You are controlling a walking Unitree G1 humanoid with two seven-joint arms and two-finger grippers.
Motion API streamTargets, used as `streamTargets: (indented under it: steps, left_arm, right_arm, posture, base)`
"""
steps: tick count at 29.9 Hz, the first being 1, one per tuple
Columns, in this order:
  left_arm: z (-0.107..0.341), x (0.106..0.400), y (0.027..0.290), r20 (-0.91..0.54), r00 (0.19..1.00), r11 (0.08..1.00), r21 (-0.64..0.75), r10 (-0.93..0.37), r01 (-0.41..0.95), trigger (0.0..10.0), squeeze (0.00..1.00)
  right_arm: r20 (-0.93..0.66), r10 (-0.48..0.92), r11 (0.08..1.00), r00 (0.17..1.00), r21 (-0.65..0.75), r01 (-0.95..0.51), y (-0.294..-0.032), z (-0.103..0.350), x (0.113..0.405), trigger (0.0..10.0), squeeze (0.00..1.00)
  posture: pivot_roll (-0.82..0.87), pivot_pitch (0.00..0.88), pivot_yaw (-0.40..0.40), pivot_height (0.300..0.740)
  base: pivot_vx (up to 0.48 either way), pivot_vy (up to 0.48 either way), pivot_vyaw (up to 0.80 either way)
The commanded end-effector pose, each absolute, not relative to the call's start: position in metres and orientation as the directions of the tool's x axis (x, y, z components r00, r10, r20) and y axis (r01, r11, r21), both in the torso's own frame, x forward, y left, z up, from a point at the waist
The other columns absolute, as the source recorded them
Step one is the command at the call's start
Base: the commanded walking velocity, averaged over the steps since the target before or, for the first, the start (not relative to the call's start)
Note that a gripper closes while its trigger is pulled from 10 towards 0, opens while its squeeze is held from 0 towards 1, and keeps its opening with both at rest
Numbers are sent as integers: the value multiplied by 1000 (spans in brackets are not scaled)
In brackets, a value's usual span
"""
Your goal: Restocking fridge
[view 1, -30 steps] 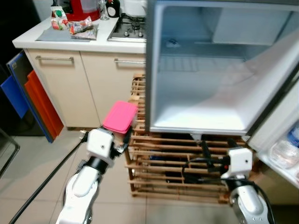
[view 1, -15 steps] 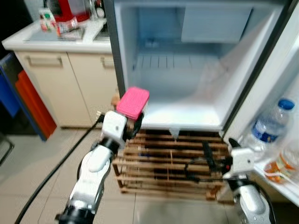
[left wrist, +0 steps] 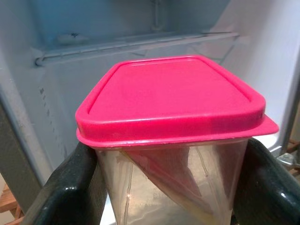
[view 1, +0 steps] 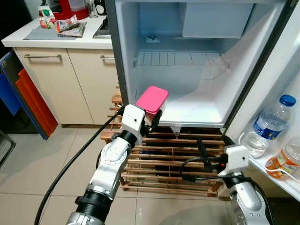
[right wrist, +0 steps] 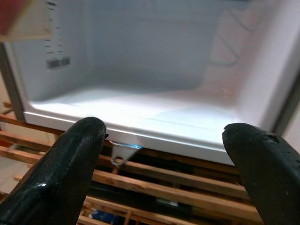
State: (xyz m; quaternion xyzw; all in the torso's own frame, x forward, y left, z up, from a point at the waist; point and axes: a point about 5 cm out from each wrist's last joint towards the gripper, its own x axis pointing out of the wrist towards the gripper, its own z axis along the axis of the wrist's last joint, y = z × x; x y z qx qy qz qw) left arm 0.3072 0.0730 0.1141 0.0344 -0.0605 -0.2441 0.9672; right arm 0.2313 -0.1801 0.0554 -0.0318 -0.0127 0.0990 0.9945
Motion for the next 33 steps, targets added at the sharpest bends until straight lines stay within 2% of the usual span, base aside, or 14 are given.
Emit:
streamTargets:
  steps: [1,14,17,25,33]
  left_arm:
    - [122,312,70,126,872,881,112,-472,460,10000,0]
    - [129,321,69,157,893,907,81,-421,413,10000,0]
    - [142,324,68,212,876,901,133,-433,413,10000,0]
    - [179,323,74,380,846,927,124,-373,353,10000,0]
    - [185,316,71,410,835,929,111,-367,354,10000,0]
  right_arm:
    - [12,217,974,976,-69,-216,-175,55,233,10000,0]
    - [40,242,969,969,-67,-239,-167,65,233,10000,0]
    - [40,246,968,968,-69,-243,-166,66,234,10000,0]
    - [45,283,958,958,-61,-280,-160,69,232,10000,0]
    - [35,293,955,955,-64,-291,-159,68,230,10000,0]
  posture:
    - [-135,0,45,740]
    - [-139,0,40,740]
    - [-138,0,41,740]
    - [-137,0,47,740]
    - [-136,0,44,740]
  base:
    - [0,0,0]
    - [0,0,0]
    - [475,0,0]
    - [472,0,0]
    - [458,0,0]
